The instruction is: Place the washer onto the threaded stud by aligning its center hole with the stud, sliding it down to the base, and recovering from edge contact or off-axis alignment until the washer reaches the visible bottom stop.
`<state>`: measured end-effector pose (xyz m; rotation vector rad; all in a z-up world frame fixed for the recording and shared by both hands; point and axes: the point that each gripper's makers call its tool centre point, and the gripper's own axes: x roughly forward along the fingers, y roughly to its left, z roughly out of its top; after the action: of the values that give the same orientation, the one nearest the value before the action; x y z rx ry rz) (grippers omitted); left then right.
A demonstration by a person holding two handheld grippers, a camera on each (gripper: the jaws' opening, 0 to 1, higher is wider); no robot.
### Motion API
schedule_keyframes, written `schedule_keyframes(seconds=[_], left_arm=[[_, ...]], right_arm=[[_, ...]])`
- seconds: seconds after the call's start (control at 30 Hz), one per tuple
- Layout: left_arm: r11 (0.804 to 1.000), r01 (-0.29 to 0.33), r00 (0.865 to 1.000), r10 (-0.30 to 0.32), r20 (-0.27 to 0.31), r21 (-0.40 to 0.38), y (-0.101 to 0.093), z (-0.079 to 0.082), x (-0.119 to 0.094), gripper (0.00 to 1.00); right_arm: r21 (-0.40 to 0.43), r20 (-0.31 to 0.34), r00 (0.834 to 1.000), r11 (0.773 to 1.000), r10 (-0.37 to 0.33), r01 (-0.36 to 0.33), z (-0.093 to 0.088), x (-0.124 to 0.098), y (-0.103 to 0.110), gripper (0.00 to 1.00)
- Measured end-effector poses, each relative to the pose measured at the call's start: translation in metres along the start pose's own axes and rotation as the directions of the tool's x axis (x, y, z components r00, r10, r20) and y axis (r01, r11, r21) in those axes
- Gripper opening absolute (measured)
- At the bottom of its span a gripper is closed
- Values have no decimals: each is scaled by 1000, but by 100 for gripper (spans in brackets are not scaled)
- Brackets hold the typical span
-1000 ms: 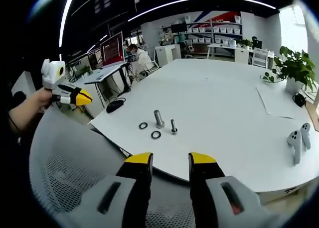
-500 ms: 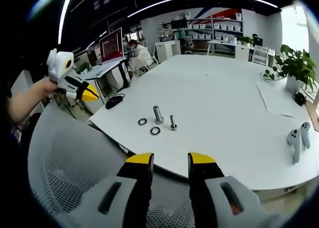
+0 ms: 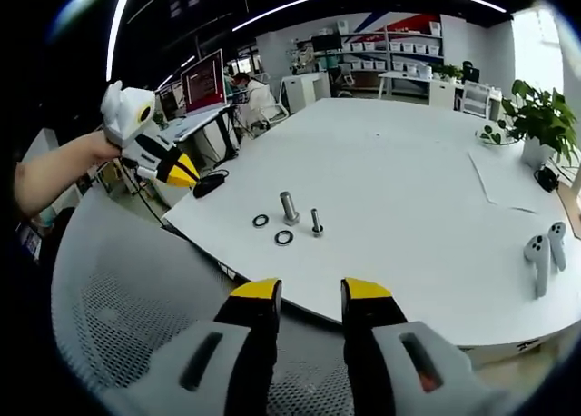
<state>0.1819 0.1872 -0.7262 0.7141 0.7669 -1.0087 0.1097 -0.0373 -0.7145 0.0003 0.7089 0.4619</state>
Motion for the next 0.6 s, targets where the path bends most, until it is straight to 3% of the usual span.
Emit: schedule_keyframes(seconds=[0.2, 0.33, 0.5, 0.57, 0.6], left_arm=[[998, 28, 997, -24, -77, 58, -3, -15, 18, 1], [984, 46, 989, -20, -149, 174, -4, -27, 28, 0], [978, 78, 979, -40, -198, 191, -6, -38, 43, 0], [980, 88, 980, -52, -193, 181, -5, -41, 53, 0], [986, 102, 984, -80, -162, 135, -9, -39, 58, 0]], right_arm=[[3, -2, 1000, 1000, -3, 3, 0, 0, 0, 29], [5, 2, 1000, 1000, -13, 13, 0, 0, -2, 29], [10, 5, 1000, 1000, -20, 19, 0, 0, -3, 29], [12, 5, 1000, 1000, -25, 24, 0, 0, -4, 29], [16, 8, 1000, 999, -29, 29, 1, -1, -4, 29]])
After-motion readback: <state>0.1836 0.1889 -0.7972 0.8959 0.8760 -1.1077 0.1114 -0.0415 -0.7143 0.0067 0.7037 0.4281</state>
